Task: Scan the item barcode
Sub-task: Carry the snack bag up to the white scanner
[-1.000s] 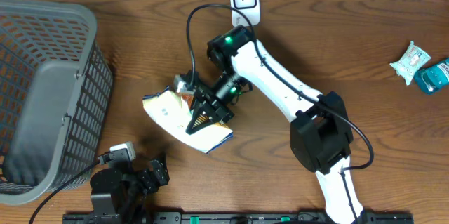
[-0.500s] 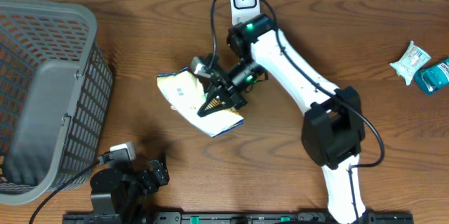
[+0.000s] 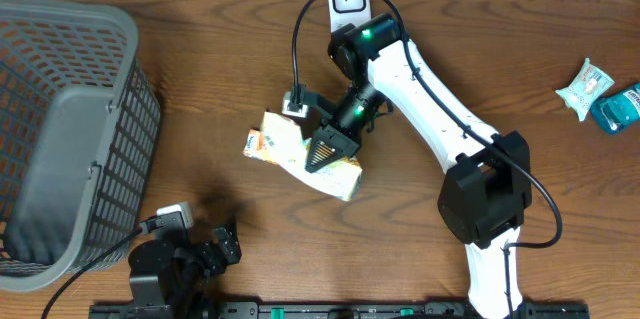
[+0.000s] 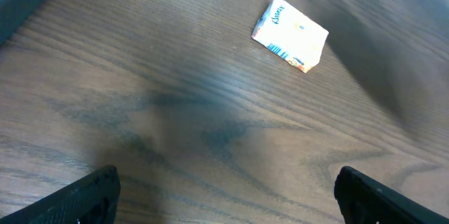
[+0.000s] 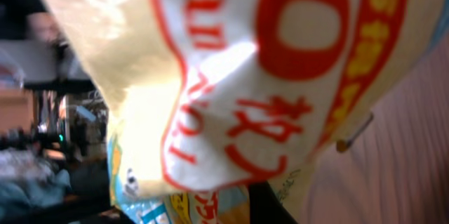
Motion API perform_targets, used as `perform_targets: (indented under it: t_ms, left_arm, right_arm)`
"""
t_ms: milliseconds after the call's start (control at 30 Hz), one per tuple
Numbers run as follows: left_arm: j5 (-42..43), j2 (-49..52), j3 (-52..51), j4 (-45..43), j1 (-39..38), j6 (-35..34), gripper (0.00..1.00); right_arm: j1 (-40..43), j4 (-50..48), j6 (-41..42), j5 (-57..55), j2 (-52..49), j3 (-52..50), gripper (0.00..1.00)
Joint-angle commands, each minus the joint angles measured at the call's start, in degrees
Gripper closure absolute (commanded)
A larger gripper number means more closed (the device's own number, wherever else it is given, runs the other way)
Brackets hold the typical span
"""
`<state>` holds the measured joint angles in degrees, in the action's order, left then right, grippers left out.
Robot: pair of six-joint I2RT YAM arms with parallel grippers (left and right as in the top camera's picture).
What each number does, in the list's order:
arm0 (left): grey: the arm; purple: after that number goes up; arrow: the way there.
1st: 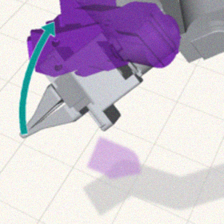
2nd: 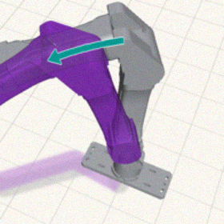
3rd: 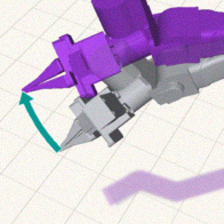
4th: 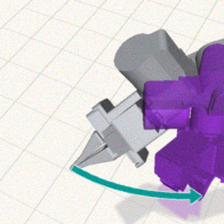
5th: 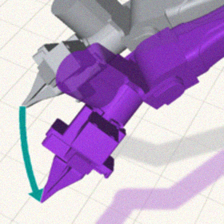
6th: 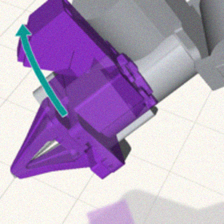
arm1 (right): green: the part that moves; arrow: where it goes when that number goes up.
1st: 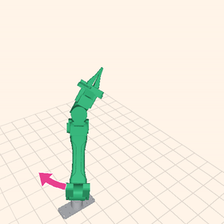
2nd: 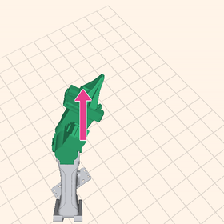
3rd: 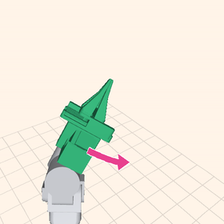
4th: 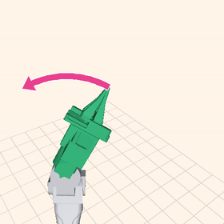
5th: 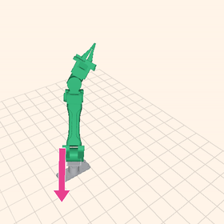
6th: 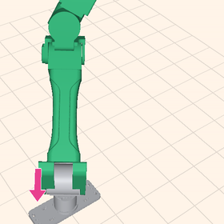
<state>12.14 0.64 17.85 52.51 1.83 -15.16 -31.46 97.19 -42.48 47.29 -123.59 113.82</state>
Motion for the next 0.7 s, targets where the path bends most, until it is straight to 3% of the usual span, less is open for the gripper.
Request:
perform_targets:
  t_ms: [0, 100, 233, 433, 667]
  left_arm:
    - [0.7, 0.0, -0.3, 0.2, 0.2, 0.5, 0.02]
    - [0.7, 0.0, -0.3, 0.2, 0.2, 0.5, 0.02]
    - [0.7, 0.0, -0.3, 0.2, 0.2, 0.5, 0.02]
    - [0.7, 0.0, -0.3, 0.2, 0.2, 0.5, 0.02]
    - [0.7, 0.0, -0.3, 0.2, 0.2, 0.5, 0.02]
  right_arm:
    - [0.3, -1.0, 22.7, -12.7, 2.1, 0.2, 0.98]
    - [0.8, -2.1, 33.1, -22.8, 4.5, 0.2, 0.98]
    - [0.7, -2.6, 40.4, -35.2, 10.8, 0.2, 0.98]
    - [-1.1, -10.8, 41.2, -53.7, 16.6, 0.2, 0.99]
    - [-0.3, -20.6, 41.2, -60.2, 14.1, -0.3, 0.99]
